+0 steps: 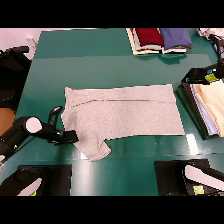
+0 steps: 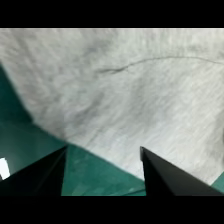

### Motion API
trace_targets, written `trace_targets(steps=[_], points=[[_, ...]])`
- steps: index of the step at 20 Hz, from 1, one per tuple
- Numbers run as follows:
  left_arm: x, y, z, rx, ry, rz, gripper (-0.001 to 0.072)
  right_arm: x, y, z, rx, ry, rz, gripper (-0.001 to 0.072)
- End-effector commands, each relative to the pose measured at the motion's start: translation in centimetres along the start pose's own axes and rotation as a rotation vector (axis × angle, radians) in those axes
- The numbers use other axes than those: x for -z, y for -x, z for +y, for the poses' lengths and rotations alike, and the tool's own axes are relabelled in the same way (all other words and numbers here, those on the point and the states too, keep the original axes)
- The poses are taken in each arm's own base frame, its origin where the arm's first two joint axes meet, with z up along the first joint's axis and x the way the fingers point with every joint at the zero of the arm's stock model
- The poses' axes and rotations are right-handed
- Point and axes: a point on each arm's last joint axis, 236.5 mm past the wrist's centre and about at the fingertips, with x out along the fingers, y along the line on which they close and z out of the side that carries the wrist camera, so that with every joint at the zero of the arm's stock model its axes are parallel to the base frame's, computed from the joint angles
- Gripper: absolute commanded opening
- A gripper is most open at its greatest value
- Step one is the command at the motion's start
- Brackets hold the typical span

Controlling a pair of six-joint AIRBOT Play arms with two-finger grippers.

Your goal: Fold the shirts.

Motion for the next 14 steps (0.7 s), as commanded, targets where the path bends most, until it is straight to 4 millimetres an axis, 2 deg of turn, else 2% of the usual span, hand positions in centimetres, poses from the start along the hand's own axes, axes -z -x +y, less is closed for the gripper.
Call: trace_targets(steps=[1, 5, 7, 8, 9, 10, 12, 13, 14], points=[[0.6, -1.6, -1.9, 0.07, 0.049, -0.033, 0.0539, 0.0, 0.3, 0.2, 0.0, 0.004, -0.007, 0.0448], [0.9, -1.8, -2.5, 0.075, 0.038, -0.035, 0.0539, 0.2, 0.3, 0.3, -0.003, 0.004, 0.004, 0.0447], [0.2, -1.7, -2.6, 0.079, 0.037, -0.062, 0.0521, 0.5, 0.3, 0.3, -0.005, 0.004, 0.013, 0.0447], [-0.1, -1.5, -2.9, 0.084, 0.03, -0.074, 0.0271, 0.6, 0.3, 0.4, -0.007, 0.004, 0.02, 0.0447], [-0.7, -1.2, -3.0, 0.082, 0.011, -0.092, 0.0063, 0.8, 0.3, 0.4, -0.008, 0.004, 0.026, 0.0447], [-1.3, -0.6, -3.1, 0.066, -0.015, -0.11, 0.0021, 1.0, 0.4, 0.2, 0.0, 0.005, 0.035, 0.0447], [-2.3, 0.8, -2.7, 0.006, -0.078, -0.128, 0.0021, 2.5, 0.2, -1.1, 0.024, -0.024, 0.062, 0.0447], [-2.6, 1.6, -2.4, -0.028, -0.11, -0.128, 0.0021, 4.2, -0.3, -2.1, 0.041, -0.052, 0.089, 0.0447], [-2.9, 2.4, -2.2, -0.056, -0.135, -0.13, 0.0021, 6.7, -0.9, -3.7, 0.071, -0.092, 0.137, 0.0447]])
